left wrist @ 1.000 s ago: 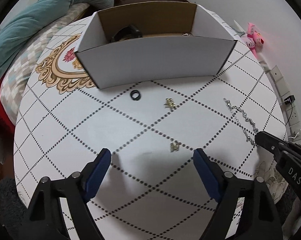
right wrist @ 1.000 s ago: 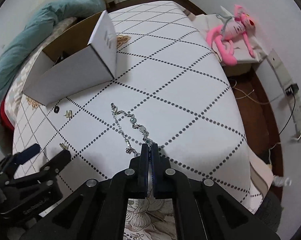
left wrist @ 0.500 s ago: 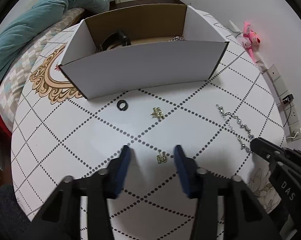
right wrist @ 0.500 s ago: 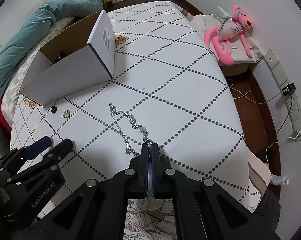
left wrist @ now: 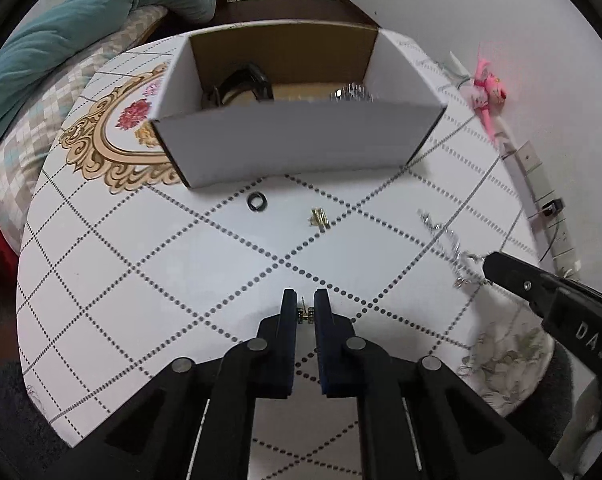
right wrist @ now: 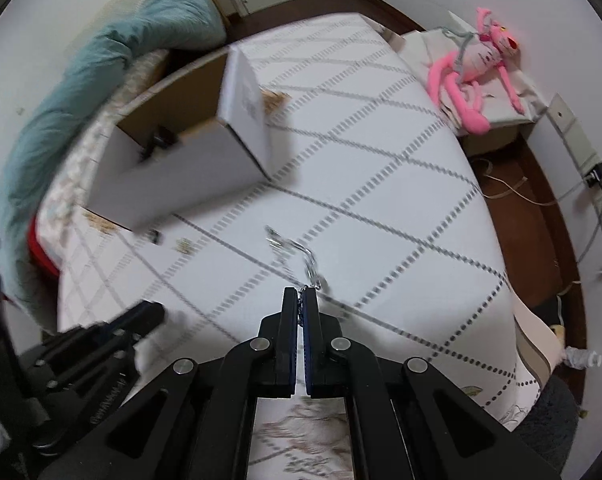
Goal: Organize jewelry
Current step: 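Grasp the thin silver chain bracelet with the right tool while the left tool grasps a gold earring, then lower both held items into the box and open both tools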
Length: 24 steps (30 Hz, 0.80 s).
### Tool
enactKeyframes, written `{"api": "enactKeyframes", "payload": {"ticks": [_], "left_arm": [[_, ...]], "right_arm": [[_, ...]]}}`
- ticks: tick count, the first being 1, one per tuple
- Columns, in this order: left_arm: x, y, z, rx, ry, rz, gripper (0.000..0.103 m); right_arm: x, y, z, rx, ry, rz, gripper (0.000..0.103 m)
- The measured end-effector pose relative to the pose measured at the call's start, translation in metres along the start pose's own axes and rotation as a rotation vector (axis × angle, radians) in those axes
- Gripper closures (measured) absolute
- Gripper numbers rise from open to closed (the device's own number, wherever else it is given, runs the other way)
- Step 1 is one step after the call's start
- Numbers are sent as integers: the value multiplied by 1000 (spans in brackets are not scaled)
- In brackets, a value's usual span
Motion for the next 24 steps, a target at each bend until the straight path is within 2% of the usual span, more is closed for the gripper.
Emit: {"api": "enactKeyframes", "payload": {"ticks": [8,13,17,24], "left_arm": [[63,30,-25,57,-111,64,97],[91,50,-63,65,-180,80,97],[87,63,-99,56,-191,74,97],[51,88,-141,53,-108,75,97]], "right_arm": [[61,52,-33,55,-63,-171,101],[94,88,-65,117,-103,-248,101],[94,113,-92,159,-118,-243,101],[43,139,-140,166,-37,-177,101]]}}
Point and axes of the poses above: each gripper's, at about its wrist camera, not at the fingertips, and x roughly against the way its jaws point, y to its left, z to its underside, the point moved 1 cm from there along -x, roughly the way its jaws point, and after that the axes turned 14 degrees about -x, right-handed, at the moved point
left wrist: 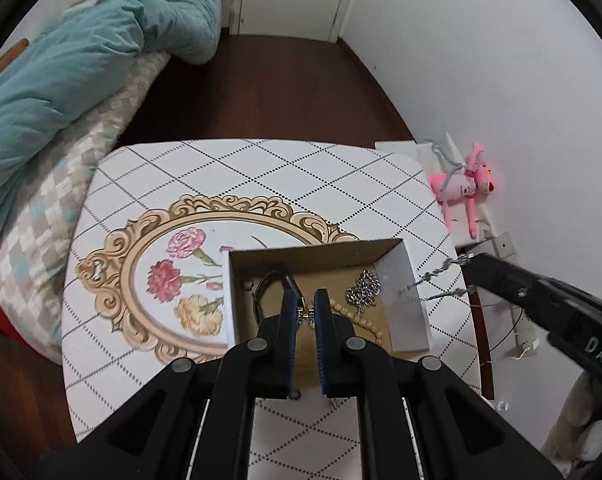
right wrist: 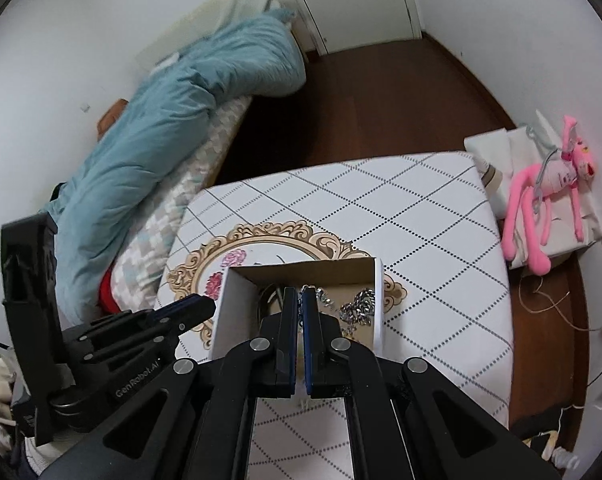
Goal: Organize jewelry
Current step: 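Lower both held items into the box and open both tools, then lift both tools up and away from the box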
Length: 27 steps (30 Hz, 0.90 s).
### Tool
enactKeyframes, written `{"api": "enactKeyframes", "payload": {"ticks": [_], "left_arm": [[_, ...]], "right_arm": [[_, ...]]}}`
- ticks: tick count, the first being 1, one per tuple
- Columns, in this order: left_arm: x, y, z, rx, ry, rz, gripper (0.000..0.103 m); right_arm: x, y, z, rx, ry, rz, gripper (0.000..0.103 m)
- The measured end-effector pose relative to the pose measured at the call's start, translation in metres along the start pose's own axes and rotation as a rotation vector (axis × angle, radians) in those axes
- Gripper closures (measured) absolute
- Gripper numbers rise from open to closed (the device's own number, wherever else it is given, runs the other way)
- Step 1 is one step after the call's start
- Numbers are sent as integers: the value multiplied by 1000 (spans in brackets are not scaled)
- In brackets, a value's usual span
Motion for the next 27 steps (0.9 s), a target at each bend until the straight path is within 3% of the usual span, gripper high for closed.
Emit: {"api": "enactKeyframes", "payload": {"ticks": [8,9,11,12,13,17,18,20,21,22,24,26,27], "left_arm": [[-30,16,-17,33,106,-20,93],[-32,19,-17,43,112,-26,89],[-31,23,-17,45,115,-51,71],[-30,26,-17,46,111,-77,50],[-27,29,-16,48,101,-100,35],[-25,36,-11,47,106,-156,34],[-24,37,-9,47,105,-164,33],[-22,40,-3,47,101,-196,23],[-21,40,0,44,92,-217,20],[-20,40,3,40,85,-231,19],[-20,39,9,44,83,-241,19],[-21,39,15,47,76,-250,5],[-21,38,18,43,71,-257,0]], "right_arm": [[-50,0,-21,-7,103,21,100],[-58,-2,-23,-15,124,31,100],[-67,-3,-24,-23,146,43,100],[-71,-4,-23,-21,159,53,100],[-74,-4,-22,-19,169,60,100],[-79,-5,-17,0,176,98,98],[-79,-5,-16,7,170,112,90],[-75,-5,-13,31,143,151,63],[-73,-5,-10,50,129,174,43],[-72,-5,-7,70,116,206,32],[-69,-6,0,109,82,281,30],[-69,-10,6,133,62,345,29],[-69,-13,10,138,54,372,23]]}}
Point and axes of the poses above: each gripper's, at about its wrist camera, not at the fingertips, and x roughly against the way its jaws point, y to its left, z to its underside, the point moved 1 cm from there along -x, roughly the way its jaws point, and after that the axes turned 14 degrees about -x, right-handed, at the moved point
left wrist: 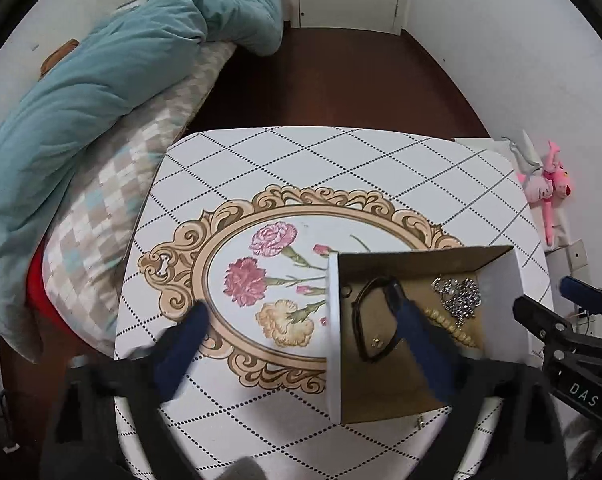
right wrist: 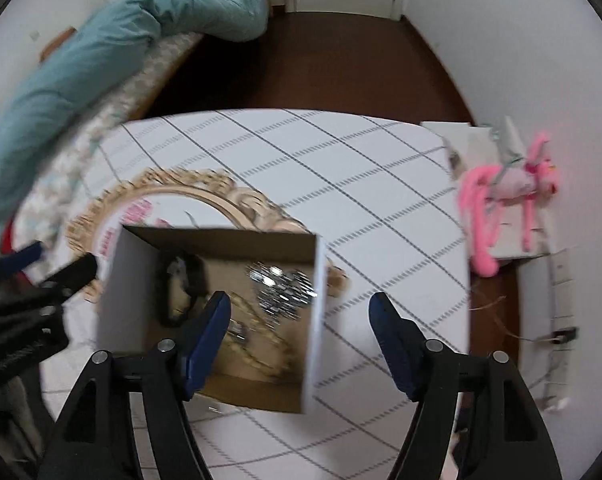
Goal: Organize jewelry
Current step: 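Lift both tools up and away from the box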
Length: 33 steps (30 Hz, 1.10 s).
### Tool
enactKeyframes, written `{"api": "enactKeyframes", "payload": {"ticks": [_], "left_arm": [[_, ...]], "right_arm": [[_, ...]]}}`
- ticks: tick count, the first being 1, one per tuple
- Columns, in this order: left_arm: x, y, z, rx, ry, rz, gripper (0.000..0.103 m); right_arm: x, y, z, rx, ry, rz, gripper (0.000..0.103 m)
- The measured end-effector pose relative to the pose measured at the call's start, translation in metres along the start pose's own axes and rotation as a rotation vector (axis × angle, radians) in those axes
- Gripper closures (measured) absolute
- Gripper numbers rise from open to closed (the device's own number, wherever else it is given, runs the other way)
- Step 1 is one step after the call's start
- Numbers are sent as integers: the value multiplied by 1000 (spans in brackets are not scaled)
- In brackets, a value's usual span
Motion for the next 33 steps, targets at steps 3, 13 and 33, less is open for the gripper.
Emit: {"api": "enactKeyframes", "payload": {"ticks": [3,13,33], "left_arm": [[0,-3,6,-8,5,-18,0],[14,-10,19,-5,-15,-8,0],[-9,-14,126,22,95,-17,0]], "right_arm": [[0,-5,9,4,-23,61,7],[16,-13,24,-14,-67,70,1],[7,-3,128,-24,-30,-133,28]]}}
Point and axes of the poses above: each gripper's, at about its wrist camera, not at the fingertips, and x roughly against the way its jaws point, y to its left, z to its underside, the point moved 1 cm from there along -x, roughly the way its jaws point, and after that the axes turned 14 degrees about -x, right-handed, at the moved point
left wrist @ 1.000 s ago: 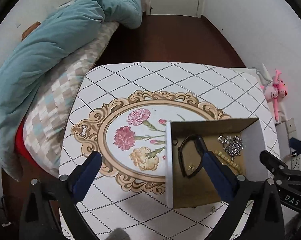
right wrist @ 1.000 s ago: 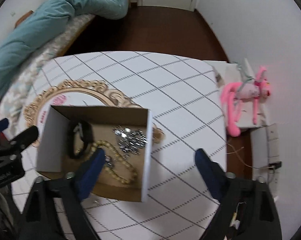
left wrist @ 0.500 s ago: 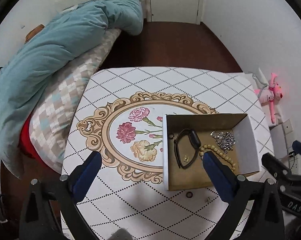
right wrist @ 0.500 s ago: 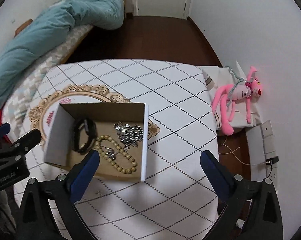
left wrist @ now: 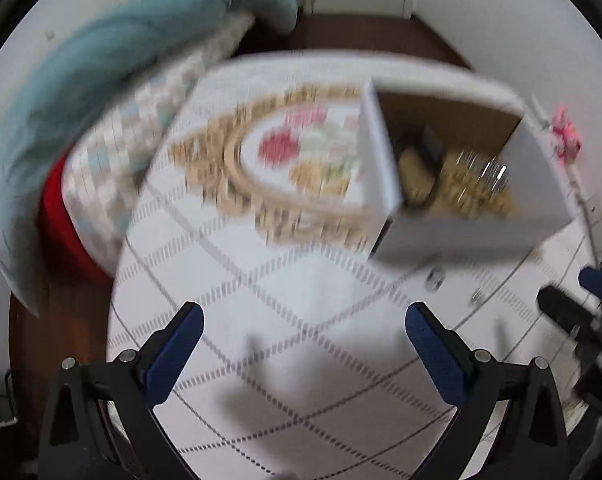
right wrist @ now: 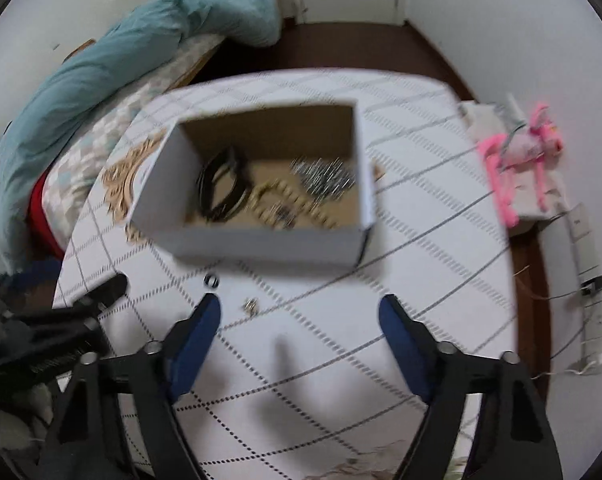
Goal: Organize jewelry
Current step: 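Lift both tools up and away from the box, then grasp the remaining gold earring with the right tool while the left tool grasps the last black ring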
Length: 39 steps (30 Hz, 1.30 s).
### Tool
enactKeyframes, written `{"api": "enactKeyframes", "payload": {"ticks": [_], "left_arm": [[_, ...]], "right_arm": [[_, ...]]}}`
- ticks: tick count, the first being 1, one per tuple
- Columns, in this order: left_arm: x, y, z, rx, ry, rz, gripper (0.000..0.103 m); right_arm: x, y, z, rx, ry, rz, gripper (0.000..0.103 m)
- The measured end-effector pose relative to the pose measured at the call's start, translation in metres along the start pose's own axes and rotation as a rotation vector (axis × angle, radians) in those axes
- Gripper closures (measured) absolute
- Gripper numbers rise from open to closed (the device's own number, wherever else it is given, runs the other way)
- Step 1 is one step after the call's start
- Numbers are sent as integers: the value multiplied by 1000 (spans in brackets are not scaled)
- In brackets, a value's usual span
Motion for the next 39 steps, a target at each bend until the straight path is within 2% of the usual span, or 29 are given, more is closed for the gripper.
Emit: {"api": "enactKeyframes", "payload": {"ticks": [4,8,11,12,15,18,20,22,28,34,36,39], "left_arm": [[-24,3,23,34,53,6,0],[-31,1,29,26,46,-19,0],[-32,2,30,38,37,-8,0],[-32,2,30,40,33,-4,0],[-32,1,31,33,32,-13,0],[-32,1,30,33,32,-14,0],[-33,2,28,26,34,-17,0],[-33,0,26,18,32,-16,0],[-28,-18,11,3,-5,11,0],[-28,-48,-9,-64,-52,37,1],[-28,-56,-14,-82,-60,31,5],[-28,-64,-18,-121,-74,33,15]], "right_arm": [[-26,5,12,7,35,-37,44],[-41,15,19,27,28,-40,52],[-51,23,21,48,31,-23,62],[-54,25,23,56,34,-15,68],[-56,33,27,97,3,24,78],[-57,39,29,131,-20,62,93],[-57,41,30,146,-24,69,94],[-56,39,29,144,-20,63,99],[-37,-1,21,-3,-19,16,100],[-22,-37,18,-83,-41,42,100],[-21,-46,18,-106,-40,48,100],[-21,-56,19,-131,-40,54,100]]}}
Point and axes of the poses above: each gripper's, at about its wrist camera, not at the fingertips, and x roughly against the way its jaws point, y to its left, z to its underside, the point moved 1 cm from there along -x, roughly the way its jaws point, and after that the axes turned 14 degrees about -x, right-handed, at the moved point
